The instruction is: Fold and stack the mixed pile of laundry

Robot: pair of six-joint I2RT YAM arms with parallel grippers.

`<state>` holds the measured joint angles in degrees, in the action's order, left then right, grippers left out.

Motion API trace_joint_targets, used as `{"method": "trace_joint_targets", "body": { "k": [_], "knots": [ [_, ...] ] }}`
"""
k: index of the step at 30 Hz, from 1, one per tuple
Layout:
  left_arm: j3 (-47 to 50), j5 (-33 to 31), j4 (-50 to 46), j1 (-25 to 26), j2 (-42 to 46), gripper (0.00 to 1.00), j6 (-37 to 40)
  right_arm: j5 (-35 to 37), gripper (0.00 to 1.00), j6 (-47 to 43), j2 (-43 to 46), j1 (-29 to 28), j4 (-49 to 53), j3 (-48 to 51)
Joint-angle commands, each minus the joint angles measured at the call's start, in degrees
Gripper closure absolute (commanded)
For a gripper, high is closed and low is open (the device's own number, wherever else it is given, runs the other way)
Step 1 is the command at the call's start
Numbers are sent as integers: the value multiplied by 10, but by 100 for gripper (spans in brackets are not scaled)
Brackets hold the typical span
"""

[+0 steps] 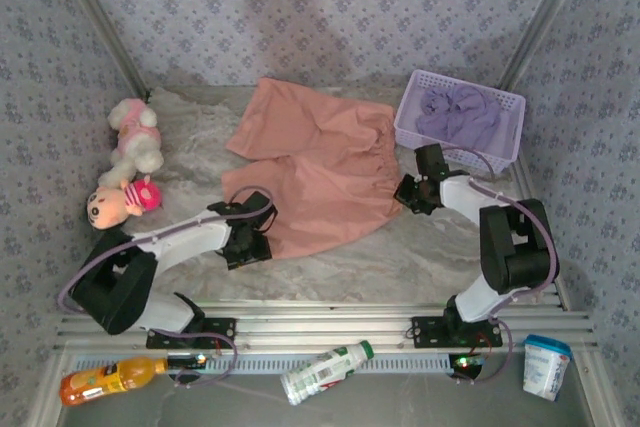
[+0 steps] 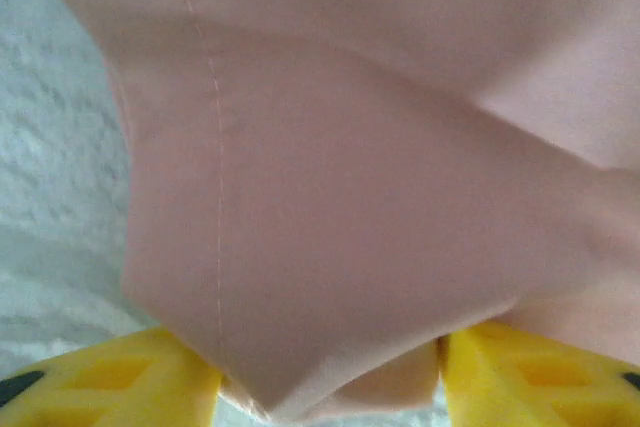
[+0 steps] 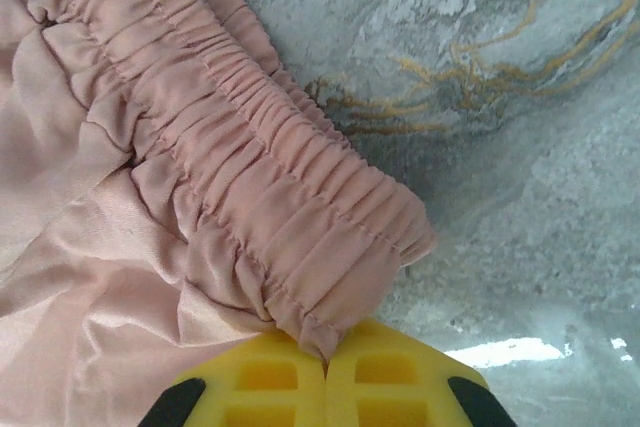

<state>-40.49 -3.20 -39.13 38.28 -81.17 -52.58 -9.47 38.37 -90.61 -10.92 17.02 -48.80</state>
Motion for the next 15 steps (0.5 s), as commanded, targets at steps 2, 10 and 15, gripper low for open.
{"method": "trace_joint_targets", "body": {
  "k": [2, 10, 15],
  "knots": [
    [-24, -50, 30, -5, -42, 61, 17, -10, 100, -2, 26, -6, 18, 10],
    [-36, -87, -82, -10, -10, 100, 19, 14, 100, -55, 55, -55, 101, 8],
    [-77, -165, -196, -10, 89, 100, 2, 15, 100, -38, 108, -119, 184, 27]
  ]
}}
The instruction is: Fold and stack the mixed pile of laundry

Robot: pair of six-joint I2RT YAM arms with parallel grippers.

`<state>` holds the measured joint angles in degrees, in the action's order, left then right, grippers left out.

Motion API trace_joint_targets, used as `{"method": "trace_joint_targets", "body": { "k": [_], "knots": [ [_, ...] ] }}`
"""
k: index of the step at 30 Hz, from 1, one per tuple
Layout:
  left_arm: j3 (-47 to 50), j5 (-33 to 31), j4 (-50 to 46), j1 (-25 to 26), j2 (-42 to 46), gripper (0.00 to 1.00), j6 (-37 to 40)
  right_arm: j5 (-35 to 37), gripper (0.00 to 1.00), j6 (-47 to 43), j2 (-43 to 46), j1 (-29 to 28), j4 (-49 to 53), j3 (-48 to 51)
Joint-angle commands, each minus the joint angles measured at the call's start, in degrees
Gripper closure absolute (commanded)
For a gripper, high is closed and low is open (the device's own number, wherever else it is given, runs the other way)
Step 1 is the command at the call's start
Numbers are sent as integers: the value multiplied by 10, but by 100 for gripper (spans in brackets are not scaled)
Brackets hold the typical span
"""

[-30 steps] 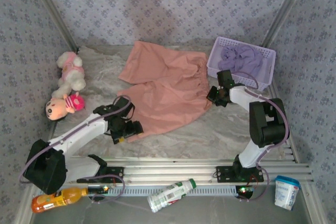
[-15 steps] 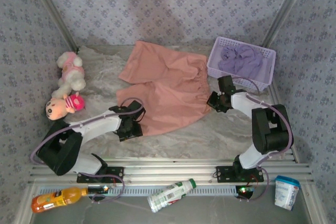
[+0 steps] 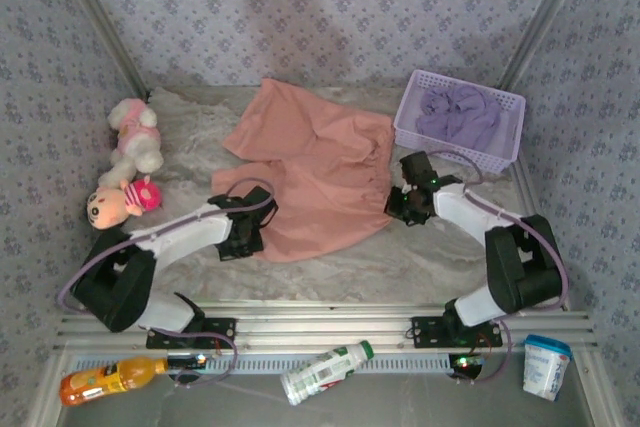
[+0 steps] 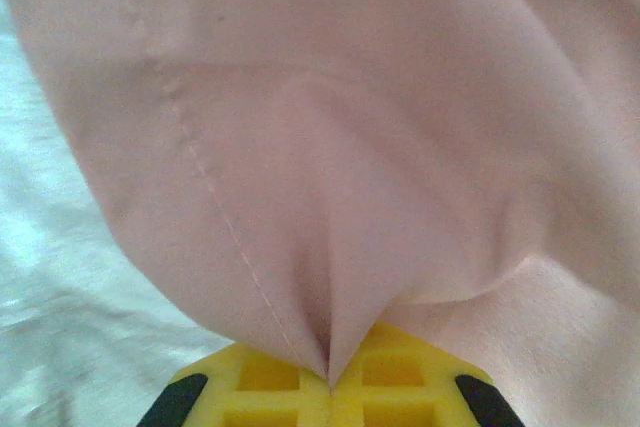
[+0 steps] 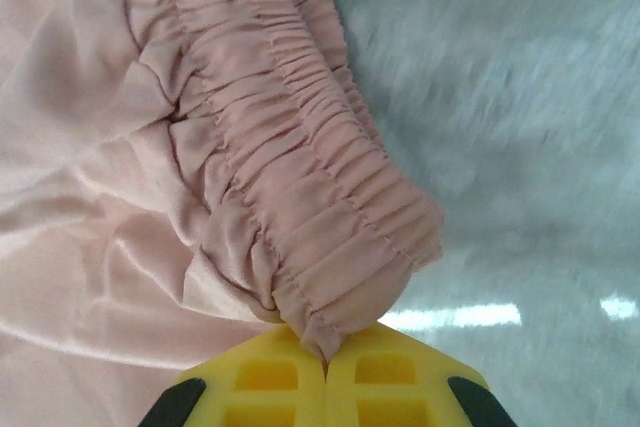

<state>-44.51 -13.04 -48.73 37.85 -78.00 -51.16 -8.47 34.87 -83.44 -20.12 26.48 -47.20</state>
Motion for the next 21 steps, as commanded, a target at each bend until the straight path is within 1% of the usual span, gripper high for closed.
{"method": "trace_joint_targets", "body": {
  "k": [1, 3, 5, 8, 10, 13, 16, 19, 21],
  "knots": [
    [-50, -88, -115, -6, 76, 100, -15, 1, 100, 0, 49, -37, 105, 15],
    [-83, -119, -136, -13, 110, 100, -13, -8, 100, 25, 86, -55, 131, 23],
    [-121, -141, -148, -27, 127, 100, -2, -26, 100, 46, 124, -56, 150, 26],
    [-193, -172, -150, -43, 121, 100, 45, -62, 100, 86, 168, -47, 166, 14],
    [-244, -185, -144, -52, 98, 100, 83, -85, 100, 98, 174, -30, 167, -4],
    [-314, -183, -110, -68, 45, 100, 144, -116, 100, 117, 160, 1, 147, -35],
    [-372, -171, -59, -88, -19, 100, 197, -128, 100, 142, 134, 34, 107, -65],
    [-447, -144, -8, -121, -102, 100, 246, -136, 100, 183, 100, 72, 45, -90],
    [-535, -113, 13, -142, -179, 100, 283, -137, 100, 211, 69, 92, 2, -108]
  ]
}}
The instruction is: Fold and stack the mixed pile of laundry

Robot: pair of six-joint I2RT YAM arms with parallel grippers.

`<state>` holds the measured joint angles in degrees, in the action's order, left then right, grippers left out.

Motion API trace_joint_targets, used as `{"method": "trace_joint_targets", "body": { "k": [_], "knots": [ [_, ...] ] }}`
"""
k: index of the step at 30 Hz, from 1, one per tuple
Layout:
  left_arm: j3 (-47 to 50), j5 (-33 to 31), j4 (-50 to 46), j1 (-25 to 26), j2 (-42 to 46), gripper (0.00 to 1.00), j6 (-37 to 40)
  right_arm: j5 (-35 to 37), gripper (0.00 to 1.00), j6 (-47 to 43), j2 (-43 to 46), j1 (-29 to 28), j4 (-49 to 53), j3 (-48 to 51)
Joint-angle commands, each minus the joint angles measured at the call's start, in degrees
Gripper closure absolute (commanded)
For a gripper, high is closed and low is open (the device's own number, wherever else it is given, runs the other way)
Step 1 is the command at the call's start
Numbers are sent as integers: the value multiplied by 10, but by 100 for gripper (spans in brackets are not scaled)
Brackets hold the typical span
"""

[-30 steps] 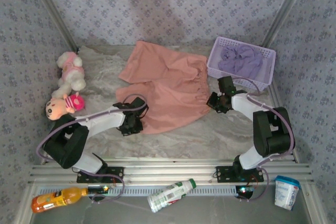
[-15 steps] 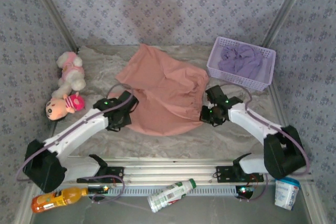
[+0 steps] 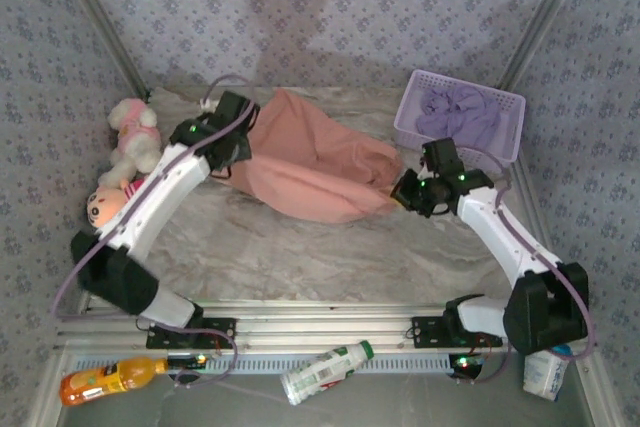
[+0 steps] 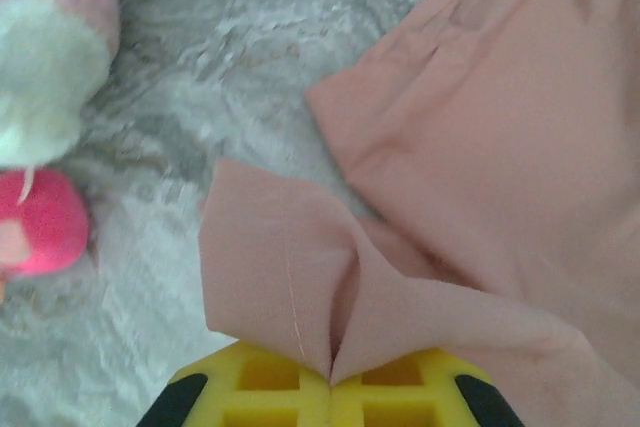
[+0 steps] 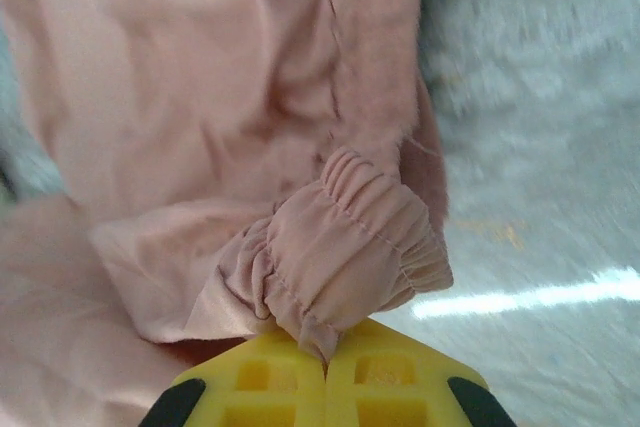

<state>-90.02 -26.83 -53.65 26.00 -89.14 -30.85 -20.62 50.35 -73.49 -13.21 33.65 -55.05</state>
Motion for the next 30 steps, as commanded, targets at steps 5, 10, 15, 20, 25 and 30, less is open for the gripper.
{"method": "trace_joint_targets", "body": {
  "k": [5, 10, 15, 20, 25, 30],
  "knots": [
    [-474, 110, -40, -42, -333, 100, 160, -16, 97, 61, -131, 60, -155, -98],
    [-645, 153, -60, -78, -482, 0, 73, 15, 27, 41, -210, 77, -211, -165],
    [-672, 172, -98, -92, -498, 0, 80, 39, 22, -17, -214, 73, -180, -212],
    [-649, 196, -129, -91, -477, 0, 79, 56, 25, -59, -211, 39, -129, -226],
    [-505, 262, -57, -80, -421, 30, 64, 71, 39, -85, -236, -13, -105, -220],
    [-343, 326, 68, -78, -390, 93, 18, 63, 51, -81, -308, -48, -124, -219]
  ]
}}
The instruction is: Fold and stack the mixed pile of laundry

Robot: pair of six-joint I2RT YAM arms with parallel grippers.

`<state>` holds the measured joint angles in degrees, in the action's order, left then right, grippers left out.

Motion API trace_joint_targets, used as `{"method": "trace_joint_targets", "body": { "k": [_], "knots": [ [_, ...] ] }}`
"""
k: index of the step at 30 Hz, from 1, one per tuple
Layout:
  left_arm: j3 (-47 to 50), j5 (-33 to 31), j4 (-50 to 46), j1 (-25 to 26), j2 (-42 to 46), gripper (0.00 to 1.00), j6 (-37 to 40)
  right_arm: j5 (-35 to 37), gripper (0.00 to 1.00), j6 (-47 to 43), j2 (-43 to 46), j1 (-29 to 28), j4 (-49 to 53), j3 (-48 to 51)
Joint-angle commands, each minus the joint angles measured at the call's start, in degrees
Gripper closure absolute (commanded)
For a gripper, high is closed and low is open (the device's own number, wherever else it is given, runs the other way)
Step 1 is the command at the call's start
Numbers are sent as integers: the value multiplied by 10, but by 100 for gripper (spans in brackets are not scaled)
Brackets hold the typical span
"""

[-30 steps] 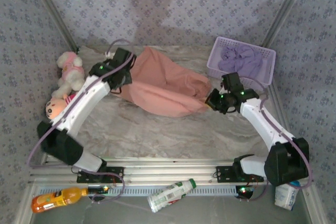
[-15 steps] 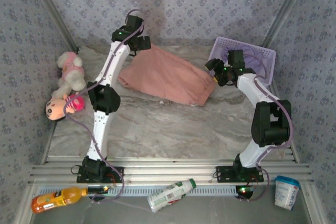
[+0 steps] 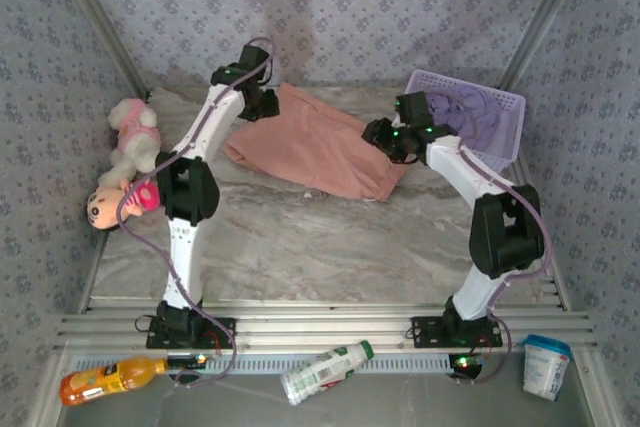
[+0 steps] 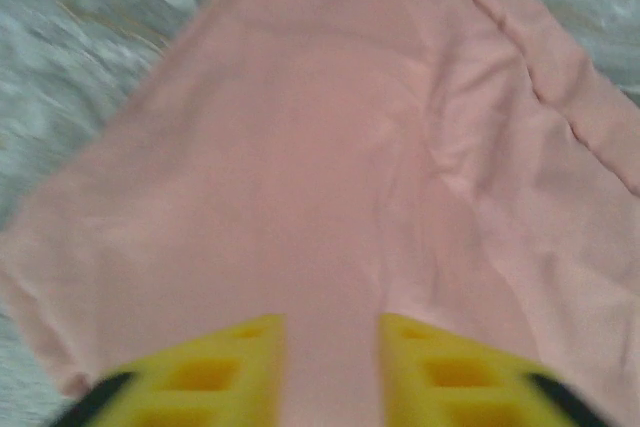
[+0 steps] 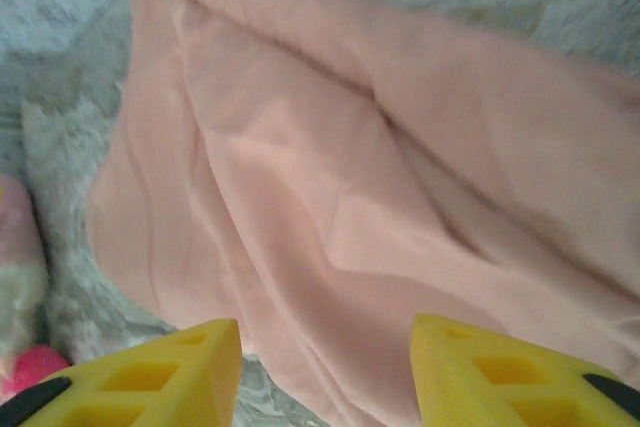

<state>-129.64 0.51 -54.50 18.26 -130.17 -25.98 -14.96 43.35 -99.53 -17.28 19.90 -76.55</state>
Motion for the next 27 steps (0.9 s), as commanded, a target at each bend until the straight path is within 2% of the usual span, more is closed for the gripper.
{"method": "trace_joint_targets", "body": {
  "k": [1, 6, 9, 13, 18, 22, 27],
  "knots": [
    [71, 50, 87, -1, 18, 100, -34, 8, 51, -8, -61, -10, 12, -4],
    [174, 20, 115, -3, 15, 100, -38, 8, 52, -8, -121, -20, 5, -7],
    [278, 11, 149, -10, 40, 100, -54, 6, 51, -26, -136, -21, 20, -9],
    [433, 5, 214, -14, 110, 100, -83, 25, 47, -68, -140, -25, 71, -9],
    [602, 10, 244, -7, 207, 100, -118, 42, 42, -147, -131, -31, 131, -3],
    [728, 9, 245, 26, 319, 100, -155, 55, 42, -213, -109, -52, 184, 12],
    [809, -8, 194, 102, 462, 100, -223, 64, 41, -270, -66, -78, 226, 67]
  ]
}}
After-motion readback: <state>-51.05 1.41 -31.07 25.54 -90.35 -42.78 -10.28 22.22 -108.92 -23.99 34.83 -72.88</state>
